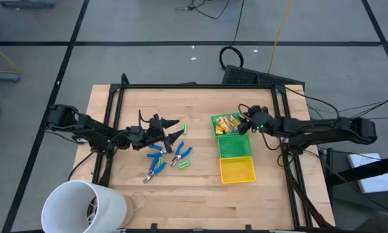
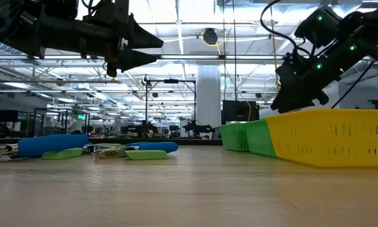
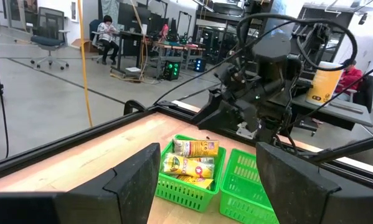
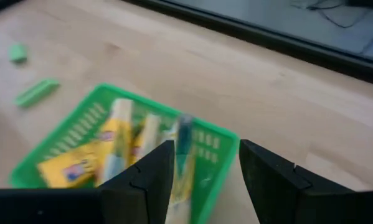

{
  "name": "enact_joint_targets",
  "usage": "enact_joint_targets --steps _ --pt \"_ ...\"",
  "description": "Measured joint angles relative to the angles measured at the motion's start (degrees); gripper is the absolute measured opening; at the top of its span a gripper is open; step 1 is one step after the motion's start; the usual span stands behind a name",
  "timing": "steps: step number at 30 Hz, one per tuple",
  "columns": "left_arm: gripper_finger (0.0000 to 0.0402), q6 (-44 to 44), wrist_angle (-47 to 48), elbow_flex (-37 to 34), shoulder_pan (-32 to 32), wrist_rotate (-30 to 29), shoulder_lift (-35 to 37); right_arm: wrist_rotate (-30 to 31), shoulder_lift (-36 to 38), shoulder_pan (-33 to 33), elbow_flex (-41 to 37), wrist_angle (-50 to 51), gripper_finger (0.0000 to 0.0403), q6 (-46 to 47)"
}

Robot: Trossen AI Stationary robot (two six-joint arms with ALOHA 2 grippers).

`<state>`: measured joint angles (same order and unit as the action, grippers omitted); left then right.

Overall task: Pick & Place School Supplies
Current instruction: Put the top left green eraser into the bottom green bin

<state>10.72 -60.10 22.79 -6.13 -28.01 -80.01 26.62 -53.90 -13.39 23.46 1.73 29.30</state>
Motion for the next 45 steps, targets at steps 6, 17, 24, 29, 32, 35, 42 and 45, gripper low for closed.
enact_joint_targets --steps 6,17,24,29,32,35,42,45 --pt "0.0269 0.0 0.0 0.0 0.0 0.0 0.0 -3.1 2.1 0.0 0.0 -0.1 0.0171 0.0" --pt "0.0269 3.5 0.0 0.0 0.0 0.0 0.0 -16.6 5.3 1.0 0.0 -6.9 0.0171 -1.7" --pt "0.0269 3.0 0.0 0.0 0.0 0.0 0.0 -18.2 5.4 7.3 0.0 -18.1 0.0171 -4.7" --pt "0.0269 3.1 0.0 0.0 0.0 0.0 0.0 -20.9 5.2 13.2 0.0 -28.7 0.0171 -6.4" --pt "0.0269 3.0 0.0 0.0 0.0 0.0 0.0 -20.9 4.6 17.4 0.0 -32.1 0.0171 -6.7" --pt "0.0269 3.0 0.0 0.0 0.0 0.0 0.0 -20.9 4.0 21.2 0.0 -34.0 0.0171 -6.7" --pt "0.0269 3.0 0.0 0.0 0.0 0.0 0.0 -20.4 3.9 30.5 0.0 -34.1 0.0171 -9.6" --pt "0.0269 3.0 0.0 0.0 0.0 0.0 0.0 -17.0 3.6 35.8 0.0 -34.3 0.0171 -10.2"
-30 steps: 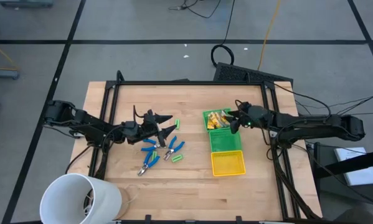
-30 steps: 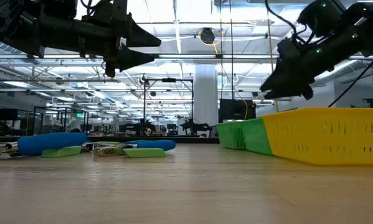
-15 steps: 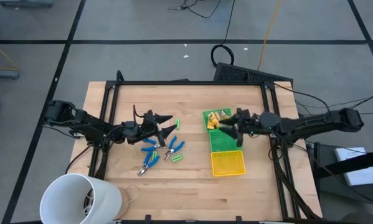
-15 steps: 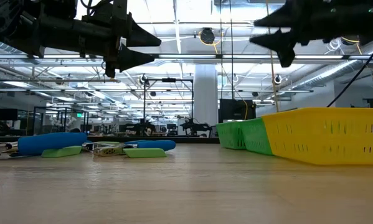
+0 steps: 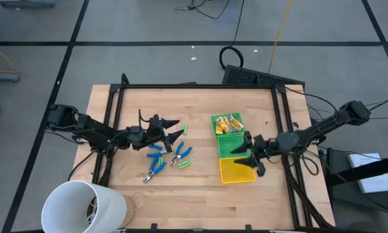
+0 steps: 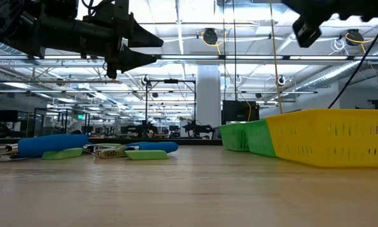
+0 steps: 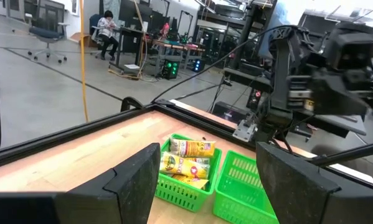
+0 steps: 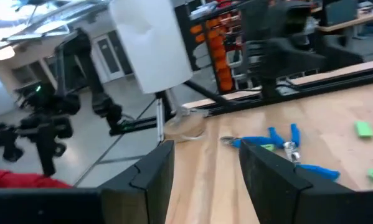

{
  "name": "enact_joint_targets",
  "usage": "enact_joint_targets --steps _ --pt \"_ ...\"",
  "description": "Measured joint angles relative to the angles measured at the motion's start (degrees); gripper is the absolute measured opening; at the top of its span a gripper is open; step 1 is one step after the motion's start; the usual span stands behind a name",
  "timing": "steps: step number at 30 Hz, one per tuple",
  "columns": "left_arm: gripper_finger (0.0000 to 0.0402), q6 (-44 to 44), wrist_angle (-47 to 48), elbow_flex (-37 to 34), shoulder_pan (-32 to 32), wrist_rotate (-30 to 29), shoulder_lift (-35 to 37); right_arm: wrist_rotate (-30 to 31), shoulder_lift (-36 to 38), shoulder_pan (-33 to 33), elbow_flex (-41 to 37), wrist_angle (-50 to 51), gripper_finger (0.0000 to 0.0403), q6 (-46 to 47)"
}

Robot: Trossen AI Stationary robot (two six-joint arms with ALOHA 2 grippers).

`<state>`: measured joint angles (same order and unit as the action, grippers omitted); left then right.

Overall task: Pick & Place School Supplies
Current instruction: Put the top left green eraser into the bottom green bin

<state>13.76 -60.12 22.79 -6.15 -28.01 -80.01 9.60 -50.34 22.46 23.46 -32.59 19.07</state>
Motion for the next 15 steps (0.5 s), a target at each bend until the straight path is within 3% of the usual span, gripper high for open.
enact_joint_targets --steps 4,15 --pt "0.0269 0.0 0.0 0.0 0.0 0.0 0.0 3.9 -0.8 6.5 0.0 -2.0 0.0171 -4.9" --pt "0.0269 0.0 0.0 0.0 0.0 0.0 0.0 4.1 -4.8 15.4 0.0 -7.3 0.0171 -12.9"
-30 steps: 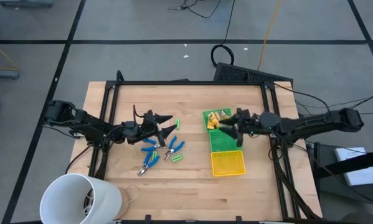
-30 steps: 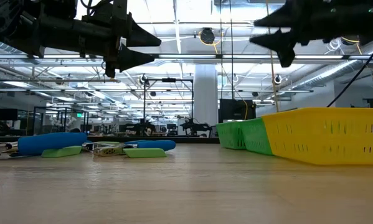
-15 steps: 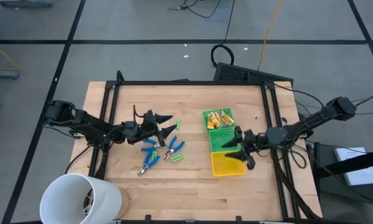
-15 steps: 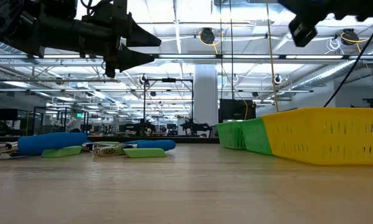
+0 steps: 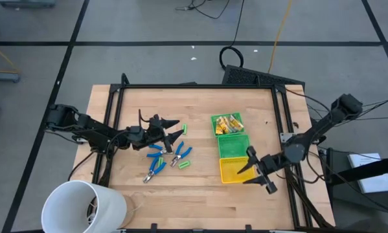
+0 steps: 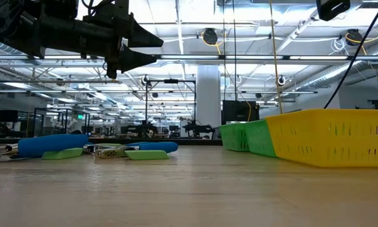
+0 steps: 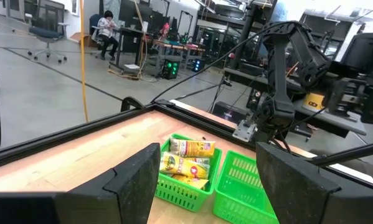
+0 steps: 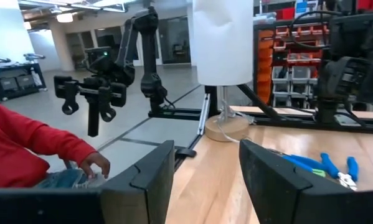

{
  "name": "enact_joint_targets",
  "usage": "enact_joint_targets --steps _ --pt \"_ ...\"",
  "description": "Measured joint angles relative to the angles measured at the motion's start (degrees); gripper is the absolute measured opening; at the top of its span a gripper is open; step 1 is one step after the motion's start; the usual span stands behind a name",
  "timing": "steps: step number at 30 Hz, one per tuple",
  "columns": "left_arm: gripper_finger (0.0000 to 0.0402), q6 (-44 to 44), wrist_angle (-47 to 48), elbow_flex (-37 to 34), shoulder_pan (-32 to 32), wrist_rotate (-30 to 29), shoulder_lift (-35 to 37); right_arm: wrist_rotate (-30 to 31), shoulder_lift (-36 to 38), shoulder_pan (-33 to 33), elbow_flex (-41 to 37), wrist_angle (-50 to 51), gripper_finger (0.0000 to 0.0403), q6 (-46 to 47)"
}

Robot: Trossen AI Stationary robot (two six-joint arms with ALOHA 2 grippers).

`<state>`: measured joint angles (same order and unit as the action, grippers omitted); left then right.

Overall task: Pick & Place School Supplies
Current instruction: Put the top left green eraser into the bottom green bin

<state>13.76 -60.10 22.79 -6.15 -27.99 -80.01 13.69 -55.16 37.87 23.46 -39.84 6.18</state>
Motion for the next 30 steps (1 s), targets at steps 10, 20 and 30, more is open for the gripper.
enact_joint_targets --steps 10,20,30 --pt "0.0269 0.0 0.0 0.0 0.0 0.0 0.0 -0.3 -2.0 0.9 0.0 -1.5 0.0171 -2.8" --pt "0.0269 0.0 0.0 0.0 0.0 0.0 0.0 -2.6 -2.0 0.9 0.0 3.0 0.0171 -5.8" --pt "0.0269 0.0 0.0 0.0 0.0 0.0 0.0 -6.3 -2.0 0.9 0.0 2.6 0.0171 -6.1"
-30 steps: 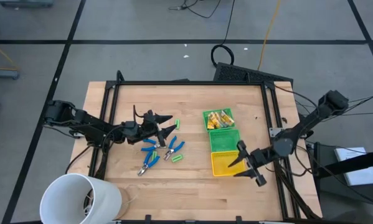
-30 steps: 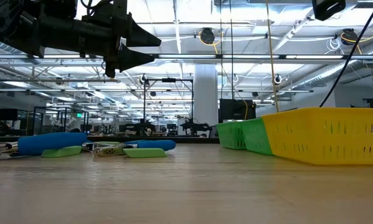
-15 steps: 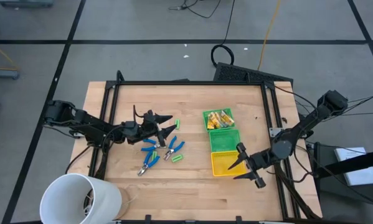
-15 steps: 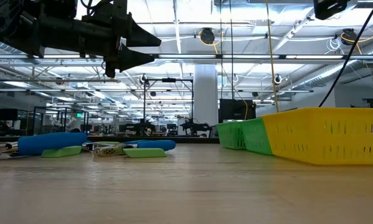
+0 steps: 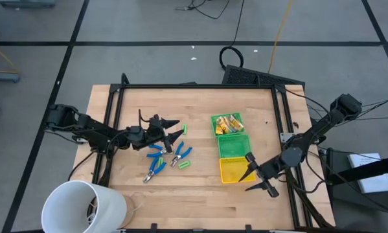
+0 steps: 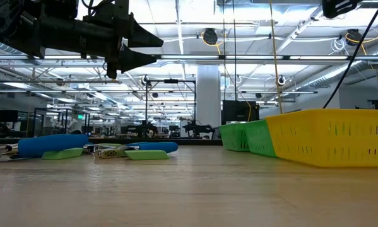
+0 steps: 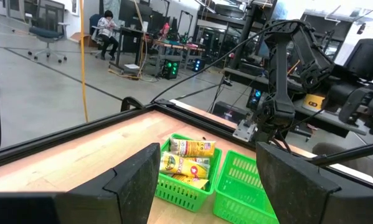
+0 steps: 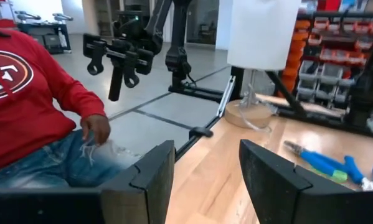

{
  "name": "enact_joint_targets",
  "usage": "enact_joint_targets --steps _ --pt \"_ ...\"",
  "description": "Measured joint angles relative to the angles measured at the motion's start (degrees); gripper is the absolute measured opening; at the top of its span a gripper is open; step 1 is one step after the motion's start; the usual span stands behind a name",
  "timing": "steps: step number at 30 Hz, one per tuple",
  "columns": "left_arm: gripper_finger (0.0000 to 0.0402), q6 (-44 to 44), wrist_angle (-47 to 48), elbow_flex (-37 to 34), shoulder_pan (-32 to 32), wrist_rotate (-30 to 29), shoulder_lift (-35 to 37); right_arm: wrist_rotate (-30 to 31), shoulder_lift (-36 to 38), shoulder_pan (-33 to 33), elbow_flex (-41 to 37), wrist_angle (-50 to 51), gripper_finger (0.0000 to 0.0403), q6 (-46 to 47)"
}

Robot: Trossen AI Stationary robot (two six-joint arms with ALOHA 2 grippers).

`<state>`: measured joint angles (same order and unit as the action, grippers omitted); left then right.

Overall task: Pick & Place School Supplies
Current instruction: Put the top left green eraser into the bottom green bin

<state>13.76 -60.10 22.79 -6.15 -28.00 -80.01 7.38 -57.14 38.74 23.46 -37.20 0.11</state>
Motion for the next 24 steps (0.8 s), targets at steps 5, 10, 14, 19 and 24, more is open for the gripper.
enact_joint_targets --steps 5,10,14,19,24 --pt "0.0269 0.0 0.0 0.0 0.0 0.0 0.0 0.0 0.0 0.0 0.0 -2.1 0.0171 -1.9" --pt "0.0269 0.0 0.0 0.0 0.0 0.0 0.0 -0.1 0.0 0.0 0.0 -2.9 0.0171 -0.1" --pt "0.0269 0.0 0.0 0.0 0.0 0.0 0.0 -0.1 -0.7 0.0 0.0 -3.3 0.0171 1.3" --pt "0.0269 0.0 0.0 0.0 0.0 0.0 0.0 -0.1 -2.7 0.0 0.0 -5.0 0.0171 0.8" --pt "0.0269 0.0 0.0 0.0 0.0 0.0 0.0 -0.1 -3.3 0.0 0.0 -5.7 0.0171 1.1"
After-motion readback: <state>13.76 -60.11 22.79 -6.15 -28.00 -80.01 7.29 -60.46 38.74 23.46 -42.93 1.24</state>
